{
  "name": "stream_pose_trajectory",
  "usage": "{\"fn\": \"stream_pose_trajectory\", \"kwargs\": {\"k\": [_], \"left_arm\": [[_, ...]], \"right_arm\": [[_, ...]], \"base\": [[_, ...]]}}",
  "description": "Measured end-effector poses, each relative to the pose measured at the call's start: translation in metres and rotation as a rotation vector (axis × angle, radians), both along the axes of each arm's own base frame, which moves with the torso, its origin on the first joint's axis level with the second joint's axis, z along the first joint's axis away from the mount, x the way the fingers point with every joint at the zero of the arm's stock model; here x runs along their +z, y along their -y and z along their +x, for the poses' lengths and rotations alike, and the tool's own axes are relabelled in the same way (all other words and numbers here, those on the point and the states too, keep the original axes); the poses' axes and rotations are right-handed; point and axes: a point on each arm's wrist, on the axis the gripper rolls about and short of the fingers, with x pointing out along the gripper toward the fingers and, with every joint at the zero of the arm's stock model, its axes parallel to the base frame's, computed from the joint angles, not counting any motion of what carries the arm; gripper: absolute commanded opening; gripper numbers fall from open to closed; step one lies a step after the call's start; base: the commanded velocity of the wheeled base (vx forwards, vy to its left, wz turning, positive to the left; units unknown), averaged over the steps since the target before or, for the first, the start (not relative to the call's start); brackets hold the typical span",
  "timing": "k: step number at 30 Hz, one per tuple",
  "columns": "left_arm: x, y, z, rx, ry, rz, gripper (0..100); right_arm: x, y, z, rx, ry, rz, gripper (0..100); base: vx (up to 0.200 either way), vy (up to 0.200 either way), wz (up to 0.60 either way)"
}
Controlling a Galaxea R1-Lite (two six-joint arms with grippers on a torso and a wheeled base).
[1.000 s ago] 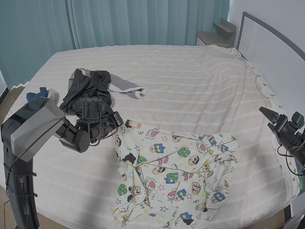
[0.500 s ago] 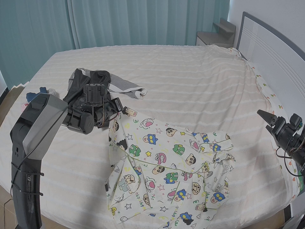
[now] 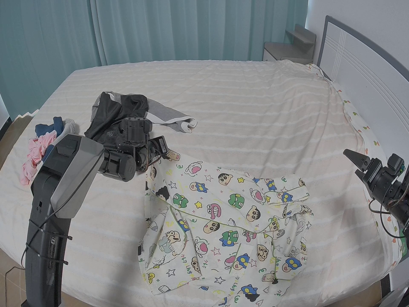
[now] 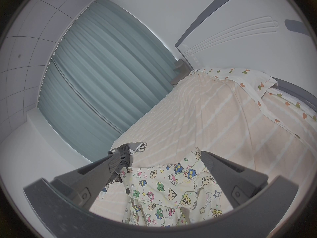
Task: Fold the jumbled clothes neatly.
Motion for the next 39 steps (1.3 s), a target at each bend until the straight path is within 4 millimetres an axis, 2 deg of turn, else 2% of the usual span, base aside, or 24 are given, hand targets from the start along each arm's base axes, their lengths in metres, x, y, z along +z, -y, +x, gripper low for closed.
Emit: {"fn": "stream_pose_trajectory", "kwargs": {"k": [14,20,26,32,35,39], "left_arm": [[0.018,-0.010,0.009,0.084,0.131,0.119,100],[0.017,-0.011,-0.006,0.063,0.056,0.118,100],[0.026,-0.007,-0.050,-0.041,-0.071,0.049,100],[0.032,0.010,-0.119,-0.150,-0.219,-0.014,100],[0.032,0.032,-0.158,-0.216,-0.289,-0.050,100],[0.030,0.073,-0.209,-0.276,-0.360,-0.086,100]], "right_arm": [[0.005,-0.003,-0.007,0.015,0.032,-0.016,100],[0.013,-0.003,-0.013,0.020,0.070,-0.021,100],[0.022,-0.003,-0.019,0.022,0.095,-0.047,100],[0.029,-0.002,-0.031,0.024,0.108,-0.069,100],[0.034,-0.001,-0.039,0.028,0.121,-0.084,100],[0.038,0.000,-0.050,0.036,0.143,-0.125,100]], "base": [[0.000,0.000,0.00],[0.000,0.000,0.00],[0.000,0.000,0.00],[0.000,0.000,0.00],[0.000,0.000,0.00],[0.000,0.000,0.00]]}}
